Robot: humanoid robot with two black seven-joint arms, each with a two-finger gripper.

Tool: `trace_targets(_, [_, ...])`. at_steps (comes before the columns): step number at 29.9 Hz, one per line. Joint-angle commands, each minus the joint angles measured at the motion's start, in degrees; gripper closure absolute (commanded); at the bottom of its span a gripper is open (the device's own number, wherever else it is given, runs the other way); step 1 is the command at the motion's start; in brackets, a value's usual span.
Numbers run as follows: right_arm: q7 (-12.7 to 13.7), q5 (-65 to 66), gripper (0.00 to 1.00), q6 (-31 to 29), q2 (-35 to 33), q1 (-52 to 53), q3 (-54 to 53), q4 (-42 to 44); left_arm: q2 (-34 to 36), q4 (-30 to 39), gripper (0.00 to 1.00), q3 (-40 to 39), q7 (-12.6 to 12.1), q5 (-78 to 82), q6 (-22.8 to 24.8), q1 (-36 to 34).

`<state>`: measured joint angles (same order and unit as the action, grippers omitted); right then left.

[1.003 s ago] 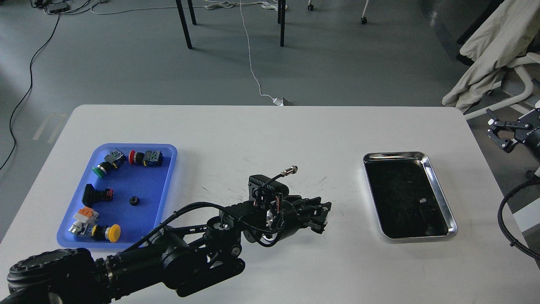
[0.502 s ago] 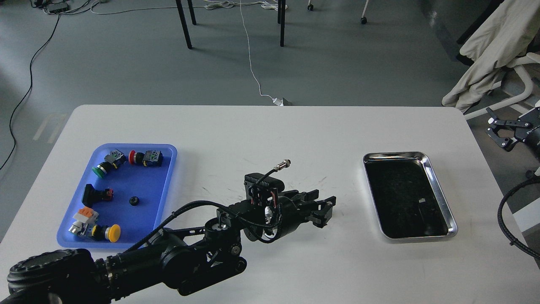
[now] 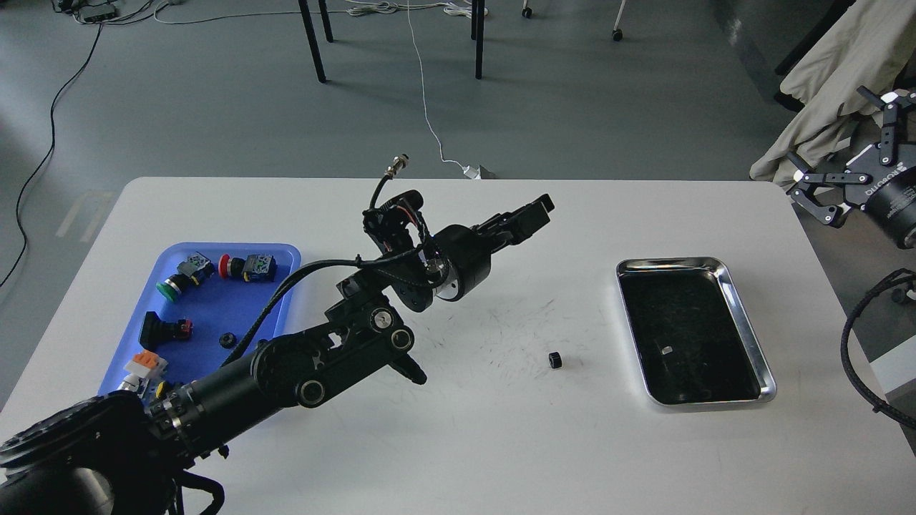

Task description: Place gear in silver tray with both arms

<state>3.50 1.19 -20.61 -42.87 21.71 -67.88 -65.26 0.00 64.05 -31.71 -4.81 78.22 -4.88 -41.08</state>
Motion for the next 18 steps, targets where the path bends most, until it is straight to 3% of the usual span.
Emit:
trace_targets(1, [0.2,3.7,0.02,0.9,-0.6,1.0,1.5,-3.4,1.2,2.2,0.02,-3.6,-0.2,-8.3,0.1,-0.9])
trace_targets(10, [1.8,12.6,0.02,3.6,-4.8,13.7,17.6,-8.9,14.3,3.6,0.02,-10.8,0.1,-24.2,0.0,-0.6])
trace_targets(18, [2.8,22.5,0.02,4.3,-9.7,27.3,35.2,-16.0,23.2,4.4,0.02,-17.2,0.8,-32.6,0.1,3.7])
